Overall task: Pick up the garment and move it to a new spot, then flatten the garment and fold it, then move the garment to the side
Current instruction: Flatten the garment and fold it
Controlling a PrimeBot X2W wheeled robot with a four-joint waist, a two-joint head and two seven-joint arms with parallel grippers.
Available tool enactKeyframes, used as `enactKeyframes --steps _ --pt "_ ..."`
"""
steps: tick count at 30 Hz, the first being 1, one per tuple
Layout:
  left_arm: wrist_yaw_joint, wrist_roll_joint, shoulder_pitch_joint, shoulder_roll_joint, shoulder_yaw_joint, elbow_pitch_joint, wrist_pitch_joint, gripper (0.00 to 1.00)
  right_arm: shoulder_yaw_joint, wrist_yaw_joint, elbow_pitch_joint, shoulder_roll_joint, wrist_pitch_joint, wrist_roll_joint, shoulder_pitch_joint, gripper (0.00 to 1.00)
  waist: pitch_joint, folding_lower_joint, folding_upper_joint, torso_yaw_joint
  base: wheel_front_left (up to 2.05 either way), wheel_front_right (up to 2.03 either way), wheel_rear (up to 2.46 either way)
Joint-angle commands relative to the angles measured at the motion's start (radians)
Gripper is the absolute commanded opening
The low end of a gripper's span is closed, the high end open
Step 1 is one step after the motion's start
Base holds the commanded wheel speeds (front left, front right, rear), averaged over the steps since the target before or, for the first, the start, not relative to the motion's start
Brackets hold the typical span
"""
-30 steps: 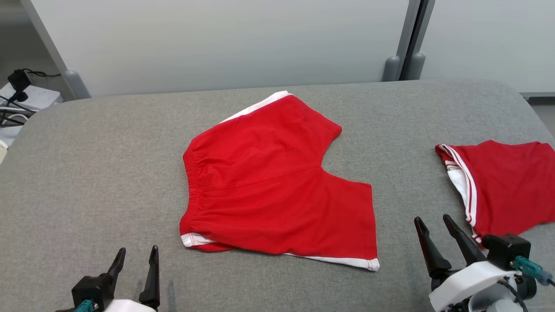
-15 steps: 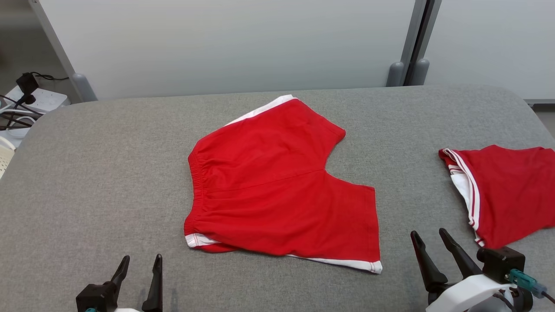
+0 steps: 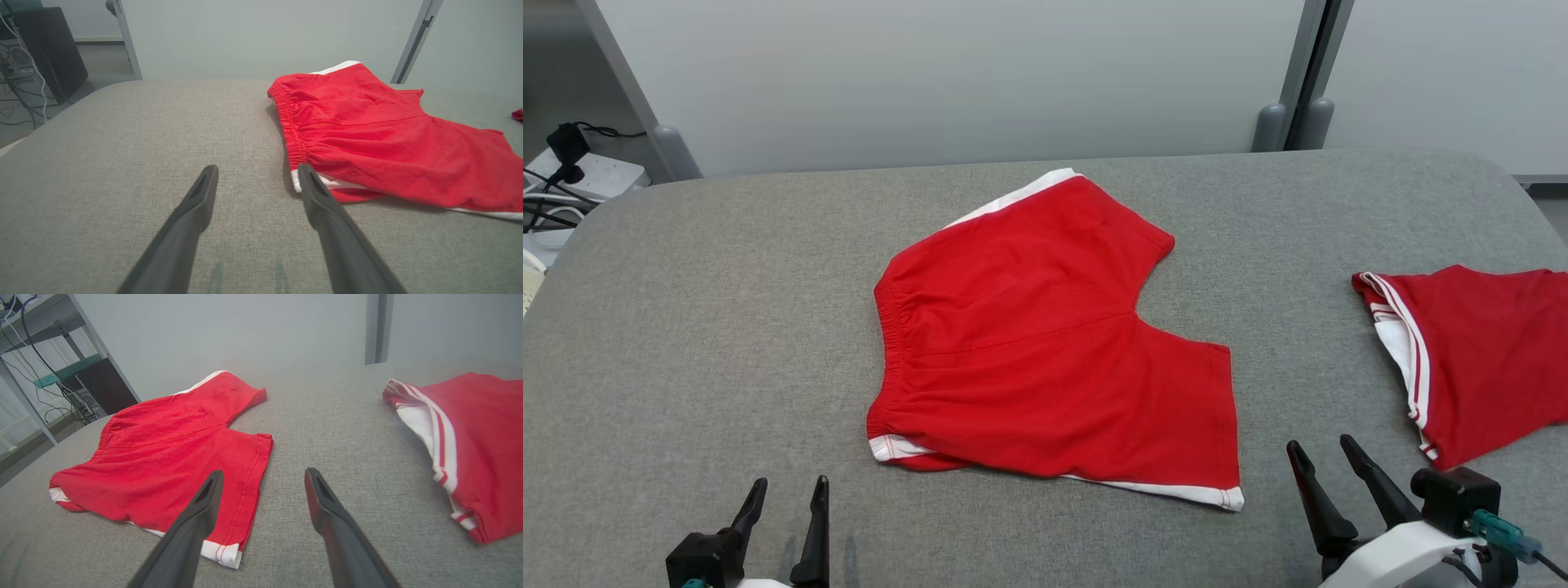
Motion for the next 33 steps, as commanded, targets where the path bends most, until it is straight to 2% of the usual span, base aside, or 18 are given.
enactKeyframes --steps 1,13,21,24,26,27,29,32,33 --pt "-0.005 -0.001 -0.023 0.008 0.031 -0.028 -0.006 1.00 0.018 0.000 -0.017 -0.014 -0.014 -0.005 -0.022 1.00 0.000 0.0000 0.0000 0.000 0.00 0.00 0.00" --pt "-0.006 -0.021 -0.027 0.008 -0.007 -0.005 -0.006 1.00 0.176 0.000 0.095 -0.017 -0.014 0.054 -0.039 1.00 0.017 0.0000 0.0000 0.010 0.00 0.00 0.00" --pt "-0.006 -0.020 -0.042 0.008 -0.018 -0.006 -0.006 1.00 0.211 0.000 0.145 -0.004 -0.014 0.087 -0.077 1.00 0.046 0.0000 0.0000 0.032 0.00 0.00 0.00" --pt "-0.006 -0.022 -0.049 0.008 -0.023 -0.006 -0.006 1.00 0.234 0.000 0.166 -0.001 -0.014 0.092 -0.092 0.91 0.059 0.0000 0.0000 0.042 0.00 0.00 0.00" --pt "-0.006 -0.023 -0.053 0.008 -0.028 -0.006 -0.006 1.00 0.242 0.000 0.183 -0.001 -0.014 0.097 -0.099 0.78 0.066 0.0000 0.0000 0.050 0.00 0.00 0.00" --pt "-0.006 -0.023 -0.055 0.008 -0.029 -0.006 -0.006 1.00 0.244 0.000 0.188 -0.001 -0.014 0.099 -0.103 0.76 0.069 0.0000 0.0000 0.052 0.00 0.00 0.00" --pt "-0.006 -0.024 -0.058 0.008 -0.029 -0.006 -0.006 1.00 0.249 0.000 0.201 -0.001 -0.014 0.102 -0.110 0.65 0.076 0.0000 0.0000 0.058 0.00 0.00 0.00" --pt "-0.006 -0.025 -0.061 0.008 -0.028 -0.008 -0.006 1.00 0.250 0.000 0.211 -0.001 -0.014 0.104 -0.118 0.61 0.083 0.0000 0.0000 0.064 0.00 0.00 0.00" --pt "-0.006 -0.026 -0.064 0.008 -0.028 -0.008 -0.006 1.00 0.252 0.000 0.219 0.000 -0.014 0.106 -0.123 0.54 0.088 0.0000 0.0000 0.067 0.00 0.00 0.00"
